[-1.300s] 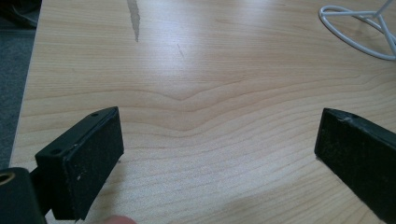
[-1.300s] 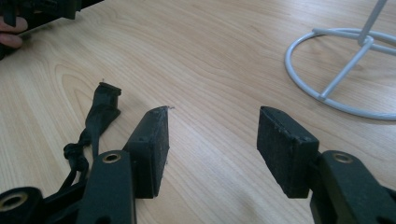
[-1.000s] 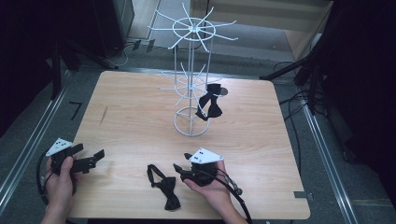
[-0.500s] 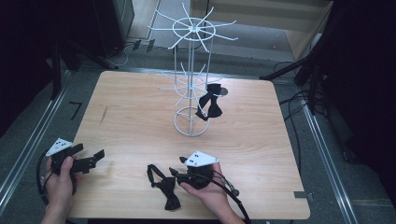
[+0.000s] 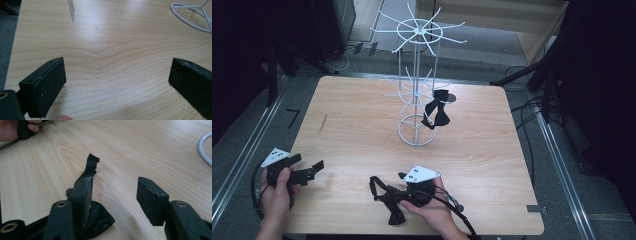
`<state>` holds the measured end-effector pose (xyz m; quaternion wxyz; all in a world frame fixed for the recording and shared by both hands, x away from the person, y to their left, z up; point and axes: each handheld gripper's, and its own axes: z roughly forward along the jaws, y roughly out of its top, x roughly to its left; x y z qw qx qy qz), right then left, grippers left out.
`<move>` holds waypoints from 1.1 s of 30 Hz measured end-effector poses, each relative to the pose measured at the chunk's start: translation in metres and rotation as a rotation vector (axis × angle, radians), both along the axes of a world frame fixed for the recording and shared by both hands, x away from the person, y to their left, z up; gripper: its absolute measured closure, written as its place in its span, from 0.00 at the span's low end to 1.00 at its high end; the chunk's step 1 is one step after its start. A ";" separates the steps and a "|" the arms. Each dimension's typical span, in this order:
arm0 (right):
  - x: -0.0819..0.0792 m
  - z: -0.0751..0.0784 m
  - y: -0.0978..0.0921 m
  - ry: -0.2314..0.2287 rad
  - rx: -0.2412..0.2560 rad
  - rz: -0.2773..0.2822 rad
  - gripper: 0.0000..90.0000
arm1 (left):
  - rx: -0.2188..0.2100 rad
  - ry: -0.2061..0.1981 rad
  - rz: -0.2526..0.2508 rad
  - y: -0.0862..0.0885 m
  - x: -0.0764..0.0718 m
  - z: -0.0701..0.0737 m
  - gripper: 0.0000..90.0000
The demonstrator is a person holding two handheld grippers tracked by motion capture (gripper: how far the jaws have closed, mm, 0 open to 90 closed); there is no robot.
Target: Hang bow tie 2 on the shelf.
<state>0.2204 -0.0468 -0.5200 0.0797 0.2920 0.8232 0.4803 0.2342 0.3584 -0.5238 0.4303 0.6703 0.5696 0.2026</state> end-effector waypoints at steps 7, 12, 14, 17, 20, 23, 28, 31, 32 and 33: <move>-0.003 -0.002 0.004 0.004 -0.008 0.019 0.52 | -0.001 0.000 0.000 0.000 0.000 0.000 0.02; -0.004 -0.005 0.008 0.012 -0.017 0.032 0.52 | -0.001 0.000 0.000 0.000 0.000 0.000 0.02; -0.004 -0.007 0.009 0.017 -0.020 0.041 0.52 | 0.000 0.000 0.000 0.000 0.000 0.000 0.02; -0.004 -0.009 0.011 0.034 -0.021 0.058 0.56 | 0.000 0.000 0.000 0.000 0.000 0.000 0.02; -0.004 -0.011 0.013 0.047 -0.027 0.074 0.61 | -0.001 0.000 0.001 0.000 0.000 0.000 0.02; -0.004 -0.013 0.015 0.060 -0.037 0.092 0.66 | 0.000 0.000 0.000 0.000 0.000 0.000 0.02; -0.004 -0.013 0.015 0.075 -0.049 0.101 0.82 | 0.001 0.000 0.000 0.000 0.000 0.000 0.02; -0.002 -0.014 0.014 0.088 -0.046 0.104 0.90 | -0.001 -0.001 0.001 0.000 0.000 0.000 0.02; -0.002 -0.013 0.014 0.093 -0.047 0.103 0.92 | -0.001 -0.002 0.001 0.000 0.000 0.000 0.02; -0.002 -0.013 0.014 0.095 -0.046 0.103 0.93 | -0.001 -0.002 0.001 0.000 0.000 0.000 0.02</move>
